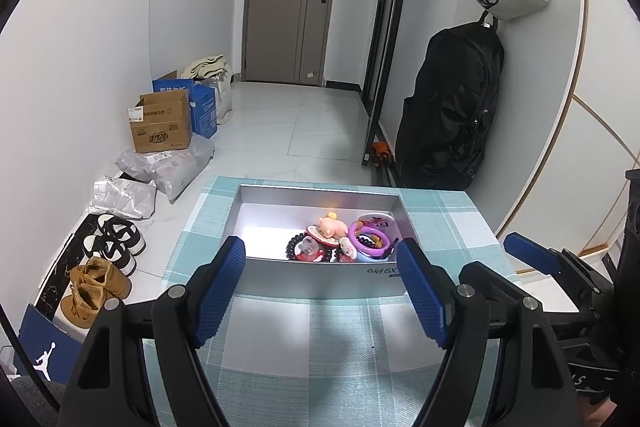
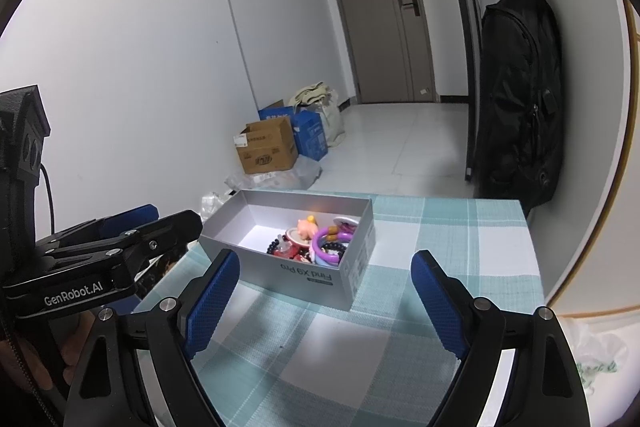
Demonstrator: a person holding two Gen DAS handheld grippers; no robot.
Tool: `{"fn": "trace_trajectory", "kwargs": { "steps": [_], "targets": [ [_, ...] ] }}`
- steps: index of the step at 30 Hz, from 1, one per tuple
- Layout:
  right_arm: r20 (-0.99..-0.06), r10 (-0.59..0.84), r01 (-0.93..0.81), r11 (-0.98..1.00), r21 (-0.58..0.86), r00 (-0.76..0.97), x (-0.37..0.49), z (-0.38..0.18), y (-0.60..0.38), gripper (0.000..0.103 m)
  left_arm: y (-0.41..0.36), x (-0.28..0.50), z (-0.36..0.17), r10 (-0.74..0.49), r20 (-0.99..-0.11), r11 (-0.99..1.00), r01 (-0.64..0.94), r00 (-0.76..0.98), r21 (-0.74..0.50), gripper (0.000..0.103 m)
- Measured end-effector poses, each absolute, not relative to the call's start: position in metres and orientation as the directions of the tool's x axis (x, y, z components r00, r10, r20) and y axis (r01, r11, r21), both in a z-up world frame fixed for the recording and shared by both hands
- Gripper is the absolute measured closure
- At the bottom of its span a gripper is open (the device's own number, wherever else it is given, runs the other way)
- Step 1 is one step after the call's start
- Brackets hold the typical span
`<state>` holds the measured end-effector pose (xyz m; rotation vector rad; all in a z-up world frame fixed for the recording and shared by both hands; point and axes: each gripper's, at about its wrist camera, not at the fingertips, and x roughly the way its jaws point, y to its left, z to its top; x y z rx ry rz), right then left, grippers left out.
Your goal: Organize jewelry
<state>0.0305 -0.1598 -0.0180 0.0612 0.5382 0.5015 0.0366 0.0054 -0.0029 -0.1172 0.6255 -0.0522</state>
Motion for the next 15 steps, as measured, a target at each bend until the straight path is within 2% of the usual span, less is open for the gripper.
{"fn": "trace_trajectory", "kwargs": {
  "steps": [15],
  "targets": [
    [-0.481,0.471,-0.441,0.879,0.184,0.739,0.0321,-0.0192,-0.1601,0.014,0.0074,0.0381,-0.003,-0.087,-0.585,0.991,0.01,0.806,-0.134,0.029]
  ]
}}
